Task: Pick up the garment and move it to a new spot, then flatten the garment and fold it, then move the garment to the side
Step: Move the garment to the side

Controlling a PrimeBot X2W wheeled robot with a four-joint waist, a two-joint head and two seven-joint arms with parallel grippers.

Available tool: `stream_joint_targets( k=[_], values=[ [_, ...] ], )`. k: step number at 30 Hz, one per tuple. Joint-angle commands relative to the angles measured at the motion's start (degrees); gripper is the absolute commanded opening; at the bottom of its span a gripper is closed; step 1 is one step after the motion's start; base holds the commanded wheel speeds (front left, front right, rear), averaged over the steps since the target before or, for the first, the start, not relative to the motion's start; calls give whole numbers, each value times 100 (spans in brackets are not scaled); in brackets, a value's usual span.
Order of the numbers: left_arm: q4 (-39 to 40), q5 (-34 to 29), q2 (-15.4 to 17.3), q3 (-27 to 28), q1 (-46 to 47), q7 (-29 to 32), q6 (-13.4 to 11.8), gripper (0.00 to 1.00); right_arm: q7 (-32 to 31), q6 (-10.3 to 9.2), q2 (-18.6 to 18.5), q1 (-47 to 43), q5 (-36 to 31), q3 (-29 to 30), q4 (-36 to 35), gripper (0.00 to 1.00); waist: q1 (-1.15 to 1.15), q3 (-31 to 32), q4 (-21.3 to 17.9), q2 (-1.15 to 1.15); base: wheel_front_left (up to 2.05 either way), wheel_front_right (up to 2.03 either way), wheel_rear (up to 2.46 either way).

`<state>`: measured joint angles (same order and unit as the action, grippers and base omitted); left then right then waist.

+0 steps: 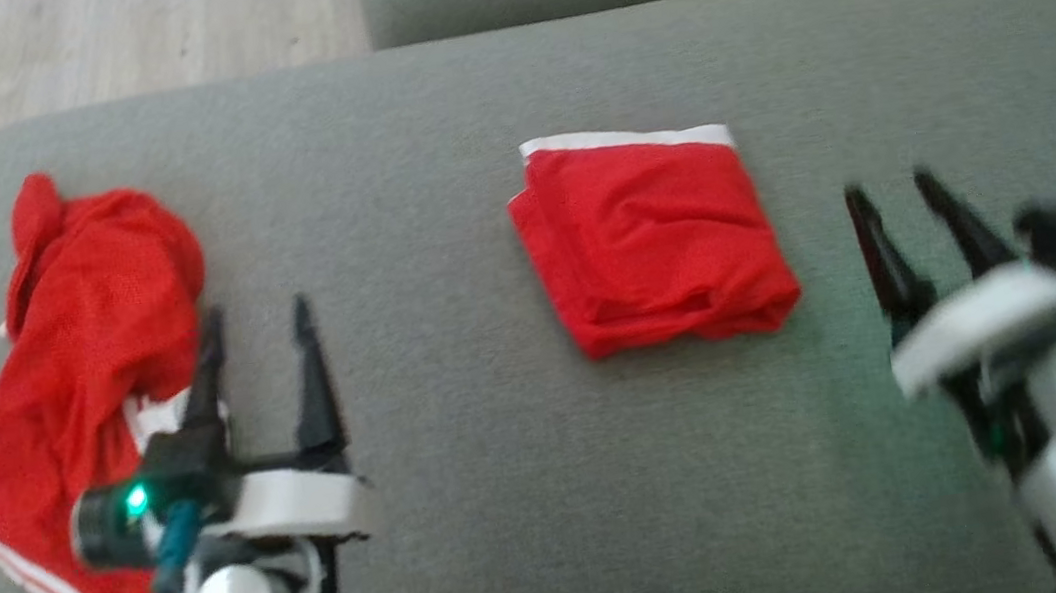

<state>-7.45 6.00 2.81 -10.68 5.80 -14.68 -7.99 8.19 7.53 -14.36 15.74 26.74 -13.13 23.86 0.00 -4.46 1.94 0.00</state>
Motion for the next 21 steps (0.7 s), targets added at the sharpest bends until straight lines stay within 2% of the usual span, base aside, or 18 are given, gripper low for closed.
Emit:
stream_joint_targets(
  k=[1, 2, 5, 6, 10, 16, 20, 21],
  values=[
    [257, -45, 10, 1, 391, -32, 4, 100, -243, -4, -86, 752, 83, -159, 104, 100, 0, -155, 231, 0, 0, 0, 0],
    [257, -45, 10, 1, 391, -32, 4, 100, -243, -4, -86, 752, 83, -159, 104, 100, 0, -155, 231, 0, 0, 0, 0],
    [306, 114, 9, -249, 522, -32, -72, 100, -676, -4, -168, 1578, 413, -381, 813, 100, 0, -348, 554, 0, 0, 0, 0],
    [306, 114, 9, -249, 522, -32, -72, 100, -676, -4, -168, 1578, 413, -381, 813, 100, 0, -348, 554, 0, 0, 0, 0],
    [252, 213, 8, -425, 667, -32, -145, 100, -1212, -4, -333, 2198, 719, -627, 1724, 100, 0, -481, 894, 0, 0, 0, 0],
    [270, 336, 8, -623, 755, -32, -263, 100, -2471, -4, -375, 2727, 1115, -627, 3221, 100, 0, -574, 1289, 0, 0, 0, 0],
    [226, 349, 8, -664, 727, -32, -269, 100, -3214, -4, -206, 2745, 1434, -690, 3741, 100, 0, -550, 1444, 0, 0, 0, 0],
    [215, 340, 8, -646, 729, -32, -257, 100, -3261, -4, -182, 2723, 1505, -697, 3757, 91, 0, -541, 1451, 0, 0, 0, 0]
  ],
)
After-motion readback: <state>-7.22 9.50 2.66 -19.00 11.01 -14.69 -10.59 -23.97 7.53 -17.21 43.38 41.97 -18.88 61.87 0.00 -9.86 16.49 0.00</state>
